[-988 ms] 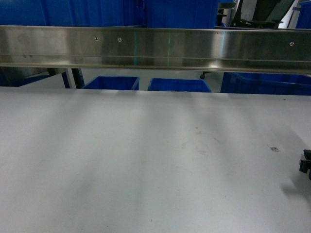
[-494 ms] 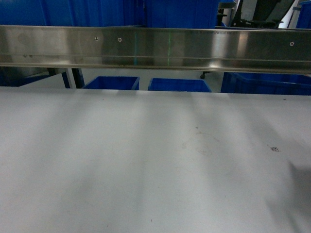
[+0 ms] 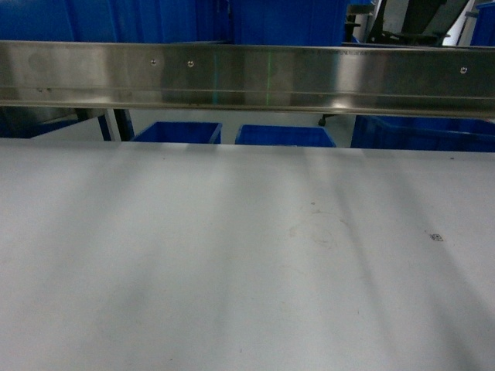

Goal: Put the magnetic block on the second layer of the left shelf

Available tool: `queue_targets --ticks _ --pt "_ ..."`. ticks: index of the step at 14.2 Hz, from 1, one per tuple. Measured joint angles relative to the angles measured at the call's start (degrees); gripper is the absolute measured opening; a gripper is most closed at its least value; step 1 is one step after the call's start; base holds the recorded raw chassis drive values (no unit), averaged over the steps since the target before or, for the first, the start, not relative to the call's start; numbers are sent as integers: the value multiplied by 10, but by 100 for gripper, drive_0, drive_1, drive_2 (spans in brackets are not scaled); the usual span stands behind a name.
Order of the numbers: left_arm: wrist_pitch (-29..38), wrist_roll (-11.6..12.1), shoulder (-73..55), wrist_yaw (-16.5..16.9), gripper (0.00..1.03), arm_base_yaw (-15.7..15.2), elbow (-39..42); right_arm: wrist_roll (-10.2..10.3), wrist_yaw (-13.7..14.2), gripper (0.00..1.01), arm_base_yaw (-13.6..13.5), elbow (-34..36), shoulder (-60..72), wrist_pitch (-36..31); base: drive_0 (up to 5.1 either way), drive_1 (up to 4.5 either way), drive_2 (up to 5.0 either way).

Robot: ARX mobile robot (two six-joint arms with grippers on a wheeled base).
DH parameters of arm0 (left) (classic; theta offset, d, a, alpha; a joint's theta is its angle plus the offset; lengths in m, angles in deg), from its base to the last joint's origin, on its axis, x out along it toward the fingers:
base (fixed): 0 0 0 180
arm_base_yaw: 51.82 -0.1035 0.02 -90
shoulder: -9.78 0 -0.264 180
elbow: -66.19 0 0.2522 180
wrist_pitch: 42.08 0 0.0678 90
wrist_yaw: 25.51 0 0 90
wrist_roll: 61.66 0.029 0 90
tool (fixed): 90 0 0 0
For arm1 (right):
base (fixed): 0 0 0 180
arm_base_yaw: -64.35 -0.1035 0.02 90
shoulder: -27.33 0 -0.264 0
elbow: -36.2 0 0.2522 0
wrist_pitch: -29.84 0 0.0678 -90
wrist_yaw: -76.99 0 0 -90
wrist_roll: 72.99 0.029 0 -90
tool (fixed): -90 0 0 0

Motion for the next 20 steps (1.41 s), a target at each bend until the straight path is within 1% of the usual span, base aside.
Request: queue_targets --ticks 1,2,3,4,5,7,8,9,20 --pt "0 0 0 0 98 0 0 8 2 34 3 4 1 -1 0 0 0" --pt "0 0 0 0 98 0 0 29 1 34 12 16 1 -2 0 0 0" --pt "0 0 0 0 98 0 0 47 2 34 17 23 1 1 0 0 0" --pt "0 0 0 0 98 0 0 71 2 34 18 27 1 5 0 0 0" --pt "0 0 0 0 98 0 0 82 7 34 12 33 -2 4 0 0 0" --pt "0 0 0 0 98 0 0 90 12 34 -6 41 -9 6 0 0 0" --pt "0 0 0 0 98 0 0 92 14 34 -8 43 -10 5 0 0 0" --pt "0 0 0 0 98 0 0 92 29 34 -9 45 -11 -16 0 0 0" --pt "-1 0 0 0 98 0 0 92 28 34 -12 47 -17 -14 0 0 0"
